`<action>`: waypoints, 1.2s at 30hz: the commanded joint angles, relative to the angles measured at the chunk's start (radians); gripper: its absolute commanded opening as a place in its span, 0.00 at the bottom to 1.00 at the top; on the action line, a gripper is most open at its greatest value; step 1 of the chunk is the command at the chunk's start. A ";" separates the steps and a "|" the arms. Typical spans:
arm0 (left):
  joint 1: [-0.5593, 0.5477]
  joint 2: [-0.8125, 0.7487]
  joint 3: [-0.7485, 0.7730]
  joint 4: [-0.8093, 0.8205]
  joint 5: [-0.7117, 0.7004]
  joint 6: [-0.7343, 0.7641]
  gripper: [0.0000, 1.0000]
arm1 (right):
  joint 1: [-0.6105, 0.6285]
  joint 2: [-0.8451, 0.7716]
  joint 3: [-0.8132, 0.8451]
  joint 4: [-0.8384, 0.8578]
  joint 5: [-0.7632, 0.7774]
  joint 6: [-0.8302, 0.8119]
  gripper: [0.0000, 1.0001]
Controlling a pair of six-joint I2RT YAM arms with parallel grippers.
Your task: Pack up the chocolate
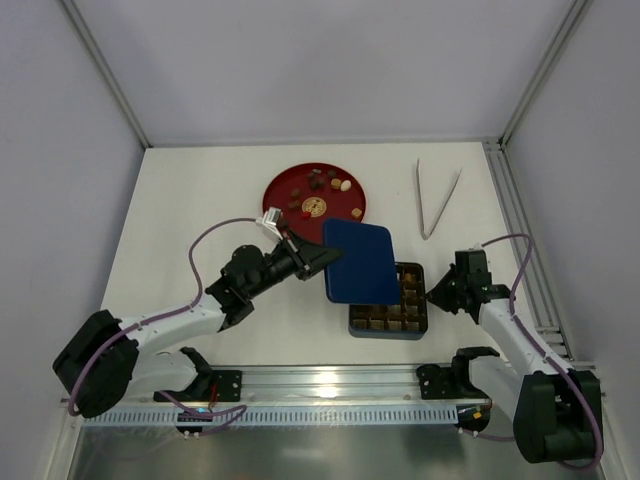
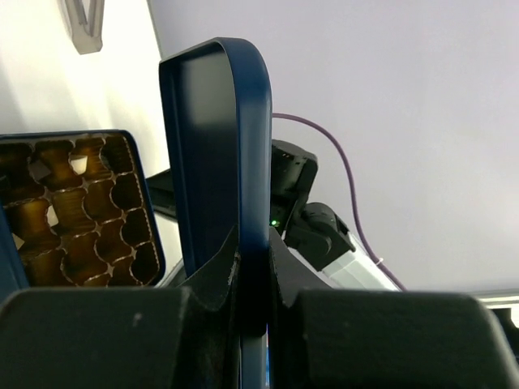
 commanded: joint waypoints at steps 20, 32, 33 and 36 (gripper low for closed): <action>0.070 0.491 -0.178 0.867 0.122 -0.243 0.00 | 0.322 0.206 0.039 0.297 0.026 0.227 0.15; 0.073 0.479 -0.215 0.867 0.132 -0.216 0.00 | 0.362 0.247 0.091 0.295 0.046 0.218 0.15; 0.073 0.466 -0.227 0.865 0.116 -0.212 0.00 | 0.362 0.247 0.091 0.297 0.046 0.216 0.15; 0.073 0.421 -0.253 0.867 0.110 -0.206 0.00 | 0.362 0.253 0.091 0.303 0.047 0.218 0.15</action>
